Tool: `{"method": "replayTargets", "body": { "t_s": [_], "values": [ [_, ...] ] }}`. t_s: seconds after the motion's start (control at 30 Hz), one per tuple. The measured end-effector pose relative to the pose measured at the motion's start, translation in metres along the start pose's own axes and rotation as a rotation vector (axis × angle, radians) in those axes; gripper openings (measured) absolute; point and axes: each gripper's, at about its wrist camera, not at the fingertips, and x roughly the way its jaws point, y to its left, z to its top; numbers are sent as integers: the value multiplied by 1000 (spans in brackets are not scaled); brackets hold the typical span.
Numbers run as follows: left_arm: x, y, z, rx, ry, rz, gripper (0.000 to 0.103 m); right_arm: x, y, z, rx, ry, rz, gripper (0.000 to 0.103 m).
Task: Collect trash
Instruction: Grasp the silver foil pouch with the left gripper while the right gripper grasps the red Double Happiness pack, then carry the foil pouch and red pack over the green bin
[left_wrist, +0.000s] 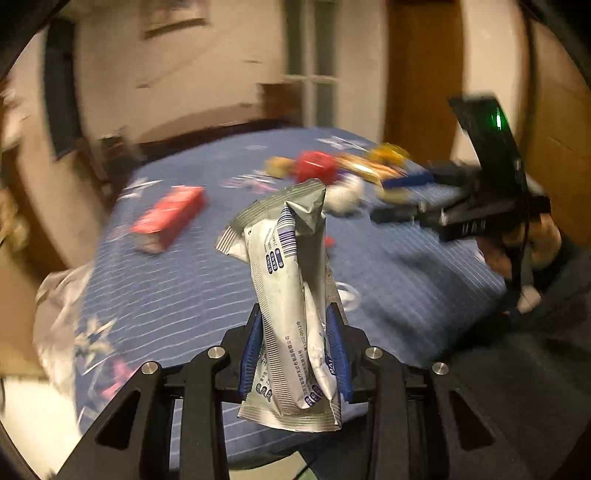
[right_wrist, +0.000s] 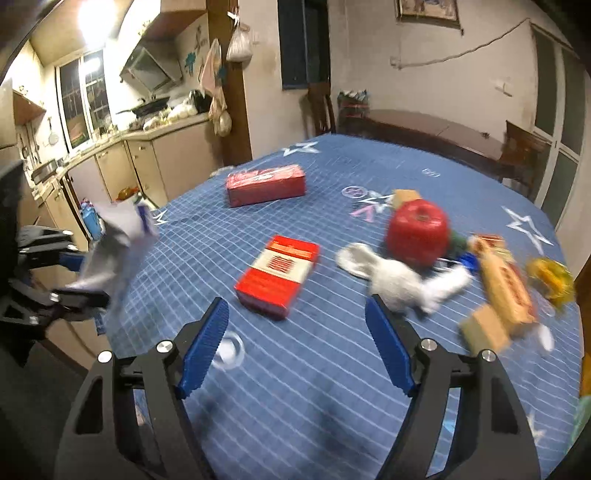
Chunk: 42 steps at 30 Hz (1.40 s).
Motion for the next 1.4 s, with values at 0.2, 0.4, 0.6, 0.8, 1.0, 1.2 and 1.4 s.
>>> {"method": "replayTargets", "body": {
  "t_s": [0.2, 0.4, 0.6, 0.8, 1.0, 1.2, 1.4],
  "values": [
    [-12, 33, -10, -177, -37, 140, 36, 62, 24, 17, 31, 118, -75, 73],
    [-12, 54, -12, -269, -40, 176, 36, 97, 28, 20, 64, 186, -142, 73],
    [-3, 53, -5, -270, -41, 203, 36, 107, 22, 12, 102, 220, -148, 60],
    [16, 48, 9, -287, -31, 252, 36, 73, 17, 12, 109, 109, -126, 59],
    [37, 27, 35, -256, -26, 387, 36, 12, 6, 4, 98, -41, -173, 59],
    [54, -1, 62, -231, -43, 427, 36, -32, -1, -12, 81, -134, -246, 59],
    [70, -31, 82, -179, -63, 452, 36, -59, -9, -23, 83, -206, -306, 59]
  ]
}}
